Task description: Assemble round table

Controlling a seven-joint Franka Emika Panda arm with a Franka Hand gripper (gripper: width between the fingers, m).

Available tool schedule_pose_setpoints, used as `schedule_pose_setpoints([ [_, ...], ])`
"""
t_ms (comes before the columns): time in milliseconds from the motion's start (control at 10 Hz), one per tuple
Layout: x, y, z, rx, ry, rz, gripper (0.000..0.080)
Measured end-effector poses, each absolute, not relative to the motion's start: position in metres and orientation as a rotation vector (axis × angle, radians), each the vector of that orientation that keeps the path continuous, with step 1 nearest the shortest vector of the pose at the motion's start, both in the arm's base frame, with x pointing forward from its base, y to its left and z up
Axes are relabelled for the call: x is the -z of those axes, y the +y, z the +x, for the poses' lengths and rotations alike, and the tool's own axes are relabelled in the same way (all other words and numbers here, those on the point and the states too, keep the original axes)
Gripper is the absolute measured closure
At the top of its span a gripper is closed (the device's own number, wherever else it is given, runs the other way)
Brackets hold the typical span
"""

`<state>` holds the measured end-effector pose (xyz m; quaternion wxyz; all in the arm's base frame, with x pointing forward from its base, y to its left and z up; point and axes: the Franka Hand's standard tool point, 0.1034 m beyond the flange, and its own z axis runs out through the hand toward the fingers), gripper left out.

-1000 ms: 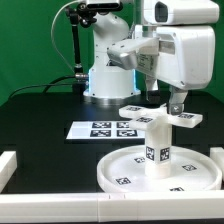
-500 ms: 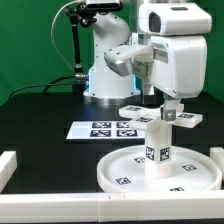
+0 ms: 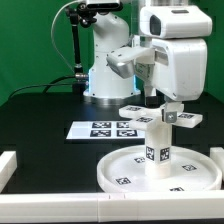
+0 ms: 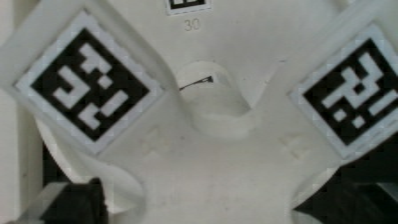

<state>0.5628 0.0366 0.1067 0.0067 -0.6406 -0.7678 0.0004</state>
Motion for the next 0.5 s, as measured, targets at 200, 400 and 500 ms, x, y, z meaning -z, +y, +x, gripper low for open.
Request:
schedule_pose_setpoints([
  [200,-0.1066,0.0345,0.5631,-0.002,-2.400,-2.008,0.0373],
  [400,-0.1068,0.0343,0.5632,-0.002,-2.399,-2.009,0.0373],
  [500,-0.1068,0.0343,0.5633,-0.002,-2.399,-2.009,0.0373],
])
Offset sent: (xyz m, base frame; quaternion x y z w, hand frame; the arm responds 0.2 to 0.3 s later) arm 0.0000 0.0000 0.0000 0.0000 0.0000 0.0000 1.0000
